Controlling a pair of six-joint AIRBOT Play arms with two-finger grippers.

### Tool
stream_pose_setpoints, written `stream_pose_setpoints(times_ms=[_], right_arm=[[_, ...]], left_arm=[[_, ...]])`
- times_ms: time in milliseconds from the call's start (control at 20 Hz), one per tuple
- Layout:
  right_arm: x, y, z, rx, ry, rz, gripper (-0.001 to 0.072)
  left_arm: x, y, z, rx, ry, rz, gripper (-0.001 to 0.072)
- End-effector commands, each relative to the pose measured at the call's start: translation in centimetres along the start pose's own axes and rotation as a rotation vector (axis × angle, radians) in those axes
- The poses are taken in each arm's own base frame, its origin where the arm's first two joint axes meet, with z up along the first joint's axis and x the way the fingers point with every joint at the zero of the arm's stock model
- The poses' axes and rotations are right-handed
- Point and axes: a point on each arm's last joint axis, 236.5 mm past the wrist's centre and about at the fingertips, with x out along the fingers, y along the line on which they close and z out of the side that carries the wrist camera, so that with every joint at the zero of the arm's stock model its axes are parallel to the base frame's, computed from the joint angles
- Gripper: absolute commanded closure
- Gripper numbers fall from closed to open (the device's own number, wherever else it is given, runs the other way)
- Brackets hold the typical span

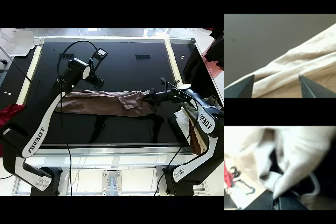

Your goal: Fold the shirts.

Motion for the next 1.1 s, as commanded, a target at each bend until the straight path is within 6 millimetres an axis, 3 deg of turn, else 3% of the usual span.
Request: stream_pose_setpoints(times_ms=[0, 50, 100, 300, 500, 700, 850, 950, 1050], right_arm=[[-0.9, 6.2, 0.4, -0.076, 0.021, 0.177, 0.0697], [-1.5, 7.8, 0.4, -0.104, 0.03, 0.2, 0.0696], [-2.0, 9.2, 0.5, -0.139, 0.032, 0.209, 0.0696], [-3.0, 15.6, 0.8, -0.249, 0.018, 0.217, 0.0697], [-2.9, 22.0, 0.6, -0.366, 0.012, 0.228, 0.0697], [-1.9, 26.9, -0.3, -0.456, 0.001, 0.22, 0.0698], [-0.5, 27.6, -1.5, -0.484, 0.025, 0.146, 0.0698], [0.7, 27.5, -2.3, -0.481, 0.048, 0.107, 0.0698], [1.7, 27.8, -2.8, -0.472, 0.053, 0.086, 0.0698]], left_arm=[[2.0, -0.3, -1.6, 0.002, 0.064, -0.01, 0.0371], [2.8, -0.6, -2.0, 0.003, 0.079, -0.016, 0.0649], [3.5, -1.0, -2.4, 0.001, 0.094, -0.027, 0.0694], [6.6, -4.8, -3.9, -0.064, 0.151, -0.157, 0.0695], [9.3, -6.0, -5.9, -0.076, 0.213, -0.19, 0.0695], [9.4, -8.8, -5.8, -0.157, 0.217, -0.306, 0.0696], [8.0, -6.7, -4.8, -0.171, 0.178, -0.284, 0.0695], [5.1, -2.7, -3.4, -0.221, 0.114, -0.247, 0.0695], [1.1, 2.2, -3.6, -0.244, 0.081, -0.206, 0.0695]])
